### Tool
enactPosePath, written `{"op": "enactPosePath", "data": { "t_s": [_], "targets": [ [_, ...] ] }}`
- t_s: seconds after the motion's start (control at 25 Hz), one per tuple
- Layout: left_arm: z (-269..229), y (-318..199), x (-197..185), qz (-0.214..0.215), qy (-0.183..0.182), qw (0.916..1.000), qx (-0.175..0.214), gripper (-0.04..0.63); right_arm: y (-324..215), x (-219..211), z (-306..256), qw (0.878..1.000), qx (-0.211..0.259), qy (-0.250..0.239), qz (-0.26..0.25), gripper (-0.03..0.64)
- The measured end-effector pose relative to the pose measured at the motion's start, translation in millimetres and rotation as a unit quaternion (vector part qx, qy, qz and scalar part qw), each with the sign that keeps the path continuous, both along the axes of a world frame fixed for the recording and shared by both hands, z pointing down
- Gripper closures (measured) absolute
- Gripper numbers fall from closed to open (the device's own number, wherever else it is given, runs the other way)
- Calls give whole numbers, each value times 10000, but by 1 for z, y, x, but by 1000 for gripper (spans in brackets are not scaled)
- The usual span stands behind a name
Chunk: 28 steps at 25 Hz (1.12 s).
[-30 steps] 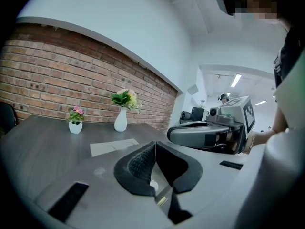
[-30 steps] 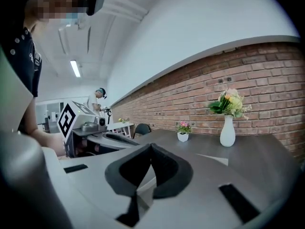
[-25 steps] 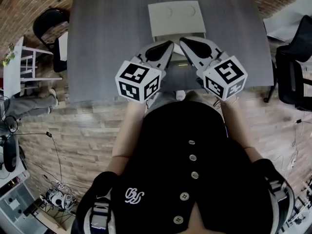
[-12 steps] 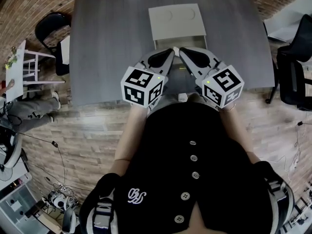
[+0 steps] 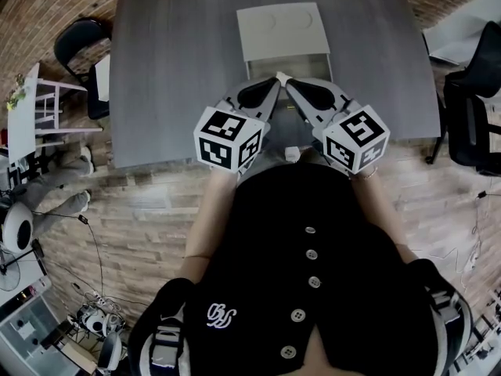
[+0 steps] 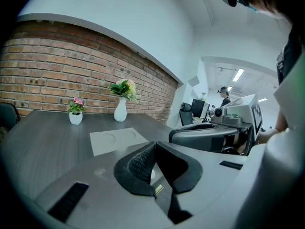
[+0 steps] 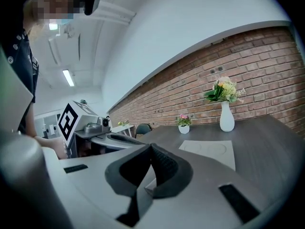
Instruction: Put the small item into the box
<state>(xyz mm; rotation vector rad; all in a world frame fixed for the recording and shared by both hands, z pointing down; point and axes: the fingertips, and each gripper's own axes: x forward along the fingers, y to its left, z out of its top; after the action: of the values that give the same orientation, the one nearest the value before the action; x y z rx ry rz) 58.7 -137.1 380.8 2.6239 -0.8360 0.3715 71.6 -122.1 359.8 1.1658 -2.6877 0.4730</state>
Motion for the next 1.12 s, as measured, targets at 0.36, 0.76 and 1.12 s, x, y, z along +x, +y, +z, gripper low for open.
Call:
{"op": "enactPosePath", "data": {
  "t_s": [0.36,0.76,1.12],
  "targets": [
    [2,2,1,8,-34,10000,-15,581,2,2,1,10000,-15,31,7,617],
    [5,2,4,33,-46,10000,-68,581,2,4,2,10000,-34,24,18,617],
    [8,1,3,40,-67,9999,-126,581,-1,11,2,9999,-20,44,151,617]
  ]
}}
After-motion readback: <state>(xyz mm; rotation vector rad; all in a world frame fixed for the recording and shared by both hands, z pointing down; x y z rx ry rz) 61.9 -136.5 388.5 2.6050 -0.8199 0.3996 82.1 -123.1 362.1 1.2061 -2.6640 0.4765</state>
